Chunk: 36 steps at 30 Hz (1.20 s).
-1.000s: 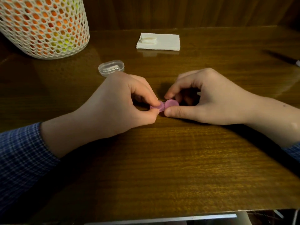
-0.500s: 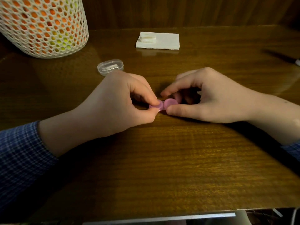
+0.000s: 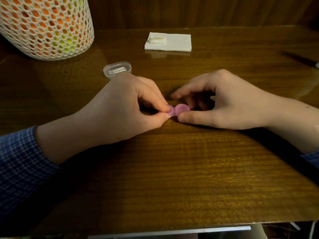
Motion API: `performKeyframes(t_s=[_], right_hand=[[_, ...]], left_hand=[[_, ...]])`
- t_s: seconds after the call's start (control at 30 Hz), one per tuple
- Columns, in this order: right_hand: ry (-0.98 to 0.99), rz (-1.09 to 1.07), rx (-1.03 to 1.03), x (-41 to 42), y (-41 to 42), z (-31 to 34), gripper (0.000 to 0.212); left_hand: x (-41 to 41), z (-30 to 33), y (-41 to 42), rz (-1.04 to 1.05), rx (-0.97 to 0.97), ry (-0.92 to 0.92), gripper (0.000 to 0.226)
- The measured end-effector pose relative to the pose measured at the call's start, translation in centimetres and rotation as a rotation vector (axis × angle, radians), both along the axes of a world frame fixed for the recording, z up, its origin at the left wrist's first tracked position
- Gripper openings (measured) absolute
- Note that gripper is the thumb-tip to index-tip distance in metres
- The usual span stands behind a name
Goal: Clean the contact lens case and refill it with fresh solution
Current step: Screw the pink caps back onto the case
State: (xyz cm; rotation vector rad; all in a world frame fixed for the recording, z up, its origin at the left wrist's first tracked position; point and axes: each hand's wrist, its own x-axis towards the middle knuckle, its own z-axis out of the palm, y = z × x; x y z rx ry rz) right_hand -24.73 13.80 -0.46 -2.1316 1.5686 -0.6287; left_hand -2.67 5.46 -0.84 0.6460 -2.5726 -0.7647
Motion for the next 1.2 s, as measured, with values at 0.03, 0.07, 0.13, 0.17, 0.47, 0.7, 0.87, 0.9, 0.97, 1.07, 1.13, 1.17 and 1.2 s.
performKeyframes(t_s=[0.03, 0.07, 0.13, 0.17, 0.47, 0.7, 0.87, 0.9, 0.97, 1.07, 1.13, 1.17, 1.2], right_hand=[[0.0, 0.016, 0.015, -0.2, 0.0, 0.1, 0.045], [-0.003, 0.028, 0.024, -0.3, 0.0, 0.1, 0.041], [-0.014, 0.033, 0.017, -0.3, 0.0, 0.0, 0.033], [-0.022, 0.029, 0.01, -0.3, 0.0, 0.0, 0.031], [-0.01, -0.008, -0.019, 0.1, 0.2, -0.3, 0.028], [0.044, -0.013, -0.019, 0.4, 0.2, -0.5, 0.03], [0.064, -0.026, -0.05, 0.7, 0.3, -0.5, 0.034], [0.071, -0.034, -0.067, 0.9, 0.4, -0.6, 0.034], [0.091, -0.053, -0.099, 1.1, 0.6, -0.7, 0.034], [0.106, -0.081, -0.132, 1.4, 0.8, -0.9, 0.034], [0.111, -0.1, -0.139, 1.6, 0.9, -1.0, 0.035], [0.112, -0.108, -0.139, 1.6, 0.9, -0.9, 0.035], [0.11, -0.11, -0.135, 1.7, 0.9, -0.9, 0.034]], left_hand=[[0.0, 0.0, 0.0, -0.001, 0.001, 0.001, 0.013], [0.0, 0.0, 0.0, -0.003, -0.001, 0.001, 0.013], [0.0, 0.0, 0.0, -0.006, -0.006, 0.003, 0.012], [0.0, 0.0, 0.0, -0.005, -0.006, 0.006, 0.012], [-0.1, -0.1, 0.0, 0.006, -0.021, -0.01, 0.013], [0.0, 0.1, -0.2, 0.005, -0.017, -0.021, 0.012], [0.0, 0.1, -0.1, 0.009, -0.016, -0.04, 0.015], [0.0, 0.2, -0.1, 0.012, -0.014, -0.041, 0.014], [0.0, 0.2, -0.1, 0.018, -0.018, -0.045, 0.014], [0.0, 0.2, 0.2, 0.026, -0.054, -0.051, 0.016], [-0.1, 0.2, 0.4, 0.033, -0.061, -0.048, 0.016], [-0.1, 0.2, 0.5, 0.037, -0.064, -0.048, 0.016], [-0.1, 0.3, 0.5, 0.04, -0.068, -0.048, 0.016]])
